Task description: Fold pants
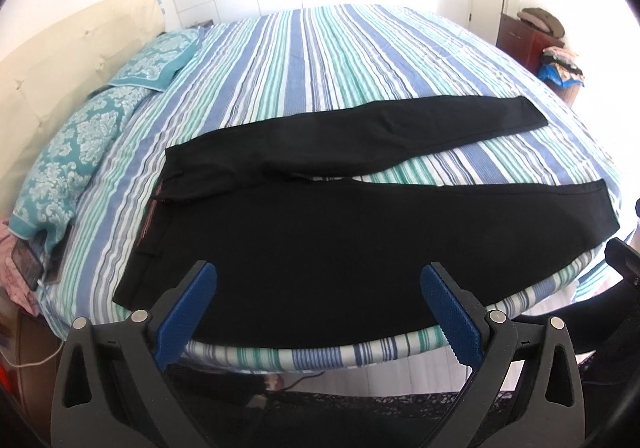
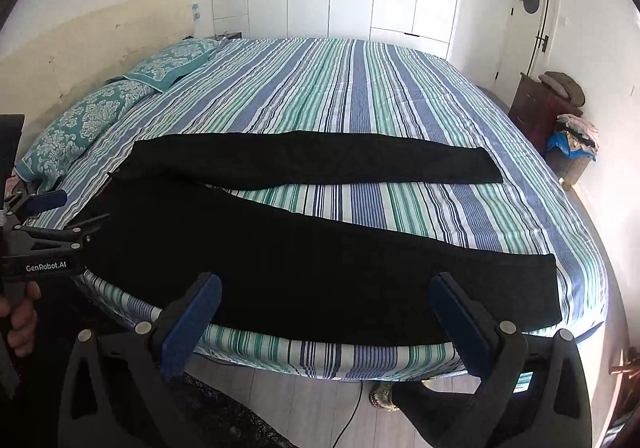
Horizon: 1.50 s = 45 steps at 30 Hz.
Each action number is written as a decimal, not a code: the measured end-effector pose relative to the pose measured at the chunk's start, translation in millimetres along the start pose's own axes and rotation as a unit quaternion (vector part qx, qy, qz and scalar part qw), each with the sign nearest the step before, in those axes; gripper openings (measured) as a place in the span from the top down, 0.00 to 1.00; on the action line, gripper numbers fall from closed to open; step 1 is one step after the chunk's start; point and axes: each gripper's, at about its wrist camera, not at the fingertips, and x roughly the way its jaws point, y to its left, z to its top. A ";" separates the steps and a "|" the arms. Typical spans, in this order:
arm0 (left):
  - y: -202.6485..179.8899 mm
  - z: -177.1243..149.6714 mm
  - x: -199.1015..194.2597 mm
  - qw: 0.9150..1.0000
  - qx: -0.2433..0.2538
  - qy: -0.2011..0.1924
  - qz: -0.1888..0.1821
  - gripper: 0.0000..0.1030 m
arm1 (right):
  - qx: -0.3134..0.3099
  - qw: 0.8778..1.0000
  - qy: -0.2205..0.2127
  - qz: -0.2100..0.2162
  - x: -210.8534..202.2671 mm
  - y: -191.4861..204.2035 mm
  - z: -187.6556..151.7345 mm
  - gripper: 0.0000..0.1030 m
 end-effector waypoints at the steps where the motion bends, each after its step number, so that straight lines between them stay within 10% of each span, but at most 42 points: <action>1: -1.8 0.0 -3.4 1.000 0.000 -0.002 0.000 0.01 | 0.000 1.000 -0.001 -0.005 -3.5 0.5 0.6 0.00; 37: -45.6 7.8 -1.5 1.000 0.009 0.020 -0.010 0.01 | 0.060 0.993 0.012 -0.102 -4.3 -37.0 9.2 0.00; 42: -39.1 16.8 3.8 1.000 0.009 0.014 -0.015 0.01 | 0.055 0.997 0.019 -0.057 4.7 -43.3 11.6 0.00; 45: -27.5 34.4 7.7 1.000 0.010 -0.006 -0.012 0.01 | 0.041 0.997 -0.065 0.003 -13.0 -60.5 24.6 0.00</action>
